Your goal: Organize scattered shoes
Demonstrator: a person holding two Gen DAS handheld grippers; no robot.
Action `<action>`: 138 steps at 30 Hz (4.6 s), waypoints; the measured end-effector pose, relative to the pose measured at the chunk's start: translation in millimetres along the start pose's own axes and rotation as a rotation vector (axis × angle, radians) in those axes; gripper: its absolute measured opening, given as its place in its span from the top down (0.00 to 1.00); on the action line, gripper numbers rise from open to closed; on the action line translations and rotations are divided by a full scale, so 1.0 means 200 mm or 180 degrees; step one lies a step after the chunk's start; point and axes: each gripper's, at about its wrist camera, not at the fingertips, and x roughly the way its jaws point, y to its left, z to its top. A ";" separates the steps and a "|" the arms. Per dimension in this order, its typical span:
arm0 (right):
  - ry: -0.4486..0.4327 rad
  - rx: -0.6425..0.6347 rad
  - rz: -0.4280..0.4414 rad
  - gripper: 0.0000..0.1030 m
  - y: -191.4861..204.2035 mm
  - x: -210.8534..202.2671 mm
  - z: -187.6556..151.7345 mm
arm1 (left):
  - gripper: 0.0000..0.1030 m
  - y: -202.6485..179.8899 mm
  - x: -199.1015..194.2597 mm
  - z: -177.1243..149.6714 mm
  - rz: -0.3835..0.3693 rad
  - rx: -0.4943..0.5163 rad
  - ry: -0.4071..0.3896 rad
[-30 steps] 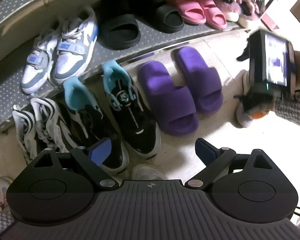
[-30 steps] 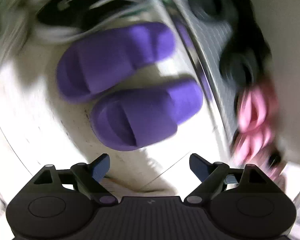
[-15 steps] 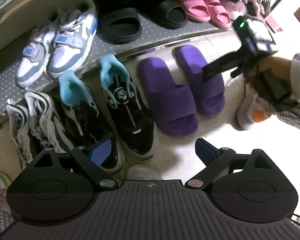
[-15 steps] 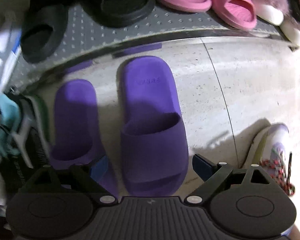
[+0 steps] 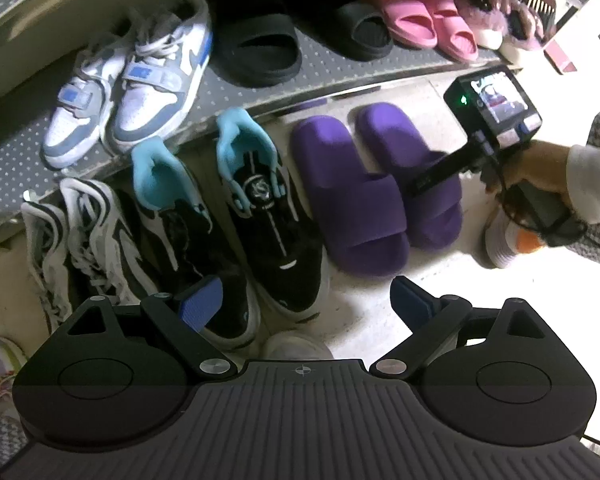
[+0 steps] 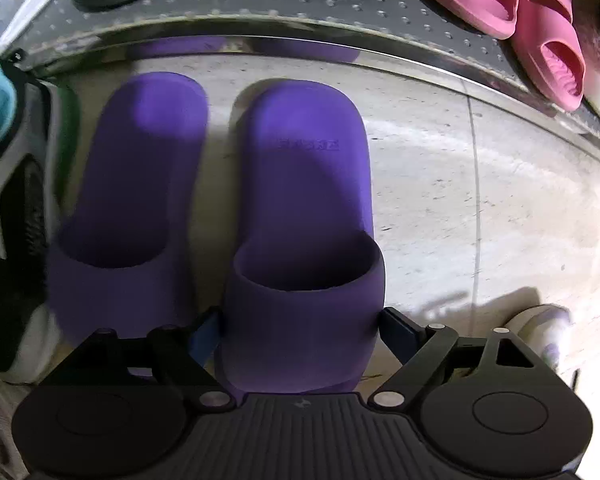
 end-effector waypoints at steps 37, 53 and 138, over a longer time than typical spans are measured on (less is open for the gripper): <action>-0.1143 0.0629 0.0926 0.06 0.15 -2.19 -0.77 | 0.04 0.19 -0.63 -0.53 0.0165 -0.1091 -0.0406; -0.0826 0.0794 0.0978 0.06 0.14 -1.84 -1.02 | 0.04 0.12 -0.59 -0.59 0.0352 -0.0775 -0.0340; -0.0581 0.0833 0.0591 0.06 0.23 -1.16 -0.71 | 0.04 -0.15 -0.32 -0.44 0.0533 -0.0008 -0.0202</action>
